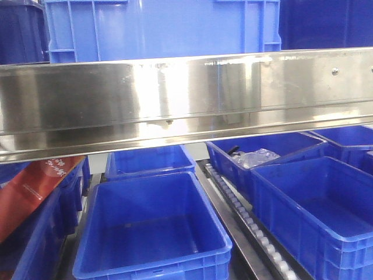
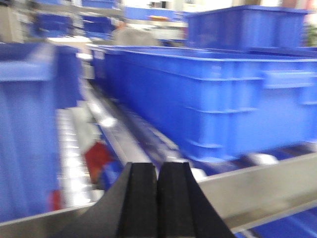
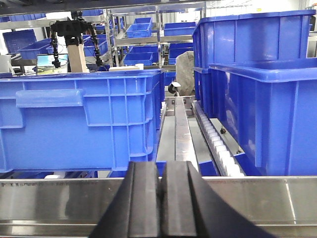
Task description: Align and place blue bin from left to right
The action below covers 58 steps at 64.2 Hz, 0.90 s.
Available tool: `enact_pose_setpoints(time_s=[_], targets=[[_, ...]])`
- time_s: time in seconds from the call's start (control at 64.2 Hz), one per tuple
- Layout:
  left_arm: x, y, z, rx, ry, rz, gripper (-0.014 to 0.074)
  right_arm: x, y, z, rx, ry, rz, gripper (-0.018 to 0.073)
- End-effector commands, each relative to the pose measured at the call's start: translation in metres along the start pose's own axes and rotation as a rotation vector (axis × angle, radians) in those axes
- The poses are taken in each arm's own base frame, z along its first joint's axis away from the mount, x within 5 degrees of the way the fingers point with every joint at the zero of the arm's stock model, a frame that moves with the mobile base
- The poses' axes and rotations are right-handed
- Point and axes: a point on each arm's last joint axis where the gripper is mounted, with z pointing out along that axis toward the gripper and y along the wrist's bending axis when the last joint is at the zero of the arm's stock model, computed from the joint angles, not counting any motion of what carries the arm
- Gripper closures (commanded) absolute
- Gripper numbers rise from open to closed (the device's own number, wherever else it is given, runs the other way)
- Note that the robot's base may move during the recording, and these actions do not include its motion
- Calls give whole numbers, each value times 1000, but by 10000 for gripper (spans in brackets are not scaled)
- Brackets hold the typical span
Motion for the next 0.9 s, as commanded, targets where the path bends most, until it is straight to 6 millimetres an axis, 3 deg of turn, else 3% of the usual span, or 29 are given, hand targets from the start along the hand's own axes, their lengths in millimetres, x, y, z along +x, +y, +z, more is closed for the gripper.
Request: enact_pose_setpoints(time_s=[0.0,0.171,0.483,0.529,0.887], targets=[[1,1,0,-69,-16,13,707,-2,0,-1,3,-30,-18,713],[28,2,18,-158,-3,-24,707,-2,0,-1,3,-30,-18,713],[110,8,51,-164,-30,1,707,-2,0,-1,3,-30,-18,713],[106,7,51,-162,-88,-12,707,-2,0,-1,3,-30,-18,713],[110,8,51,-165,-48,-8,707,-2,0,-1,3,-30,-18,713]])
